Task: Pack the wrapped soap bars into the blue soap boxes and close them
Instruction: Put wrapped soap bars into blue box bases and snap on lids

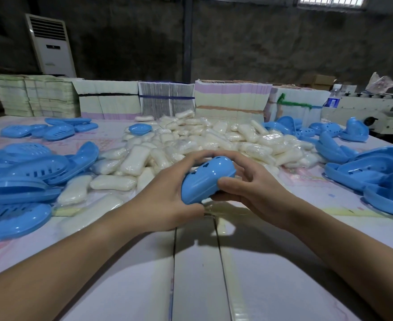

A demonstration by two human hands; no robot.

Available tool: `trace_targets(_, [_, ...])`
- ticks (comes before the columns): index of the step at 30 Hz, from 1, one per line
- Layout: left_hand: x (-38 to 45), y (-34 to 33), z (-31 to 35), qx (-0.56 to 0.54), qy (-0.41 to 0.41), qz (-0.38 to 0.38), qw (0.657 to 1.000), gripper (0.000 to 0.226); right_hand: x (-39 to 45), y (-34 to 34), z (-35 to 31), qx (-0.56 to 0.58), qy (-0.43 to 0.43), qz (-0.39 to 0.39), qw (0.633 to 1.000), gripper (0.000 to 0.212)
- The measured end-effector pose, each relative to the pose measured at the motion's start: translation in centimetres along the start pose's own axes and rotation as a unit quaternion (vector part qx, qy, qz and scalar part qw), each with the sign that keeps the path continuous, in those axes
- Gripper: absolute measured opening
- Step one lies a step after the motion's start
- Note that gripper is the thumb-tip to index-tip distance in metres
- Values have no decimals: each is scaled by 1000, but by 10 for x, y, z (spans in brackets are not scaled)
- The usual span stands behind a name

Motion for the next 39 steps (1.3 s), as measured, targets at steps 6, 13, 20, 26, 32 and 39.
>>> trace_targets(6, [-2,26,-8,-76,10,164,983,59,0,14,-9,-16,27,100,994,41])
trace_targets(13, [0,27,-10,-50,26,146,988,50,-2,16,-18,-193,41,83,977,42])
trace_targets(20, [0,25,-11,-42,20,140,989,51,-5,16,-33,-282,91,105,949,37])
trace_targets(26, [0,24,-14,-33,27,124,991,46,-3,16,-29,-277,82,97,952,41])
trace_targets(32, [-3,24,12,147,-85,102,980,43,0,10,-11,-237,0,-14,971,52])
trace_targets(39, [-4,13,15,193,-123,99,968,55,-3,5,-10,-258,-47,-71,962,55])
Point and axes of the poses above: each hand's wrist, its own x-axis towards the middle knuckle, its own y-axis out of the back of the hand, z = x × y, the point moved 9 cm from there along x, towards the middle knuckle, and after that the axes turned 5 degrees about -z, right-handed, at the moved point
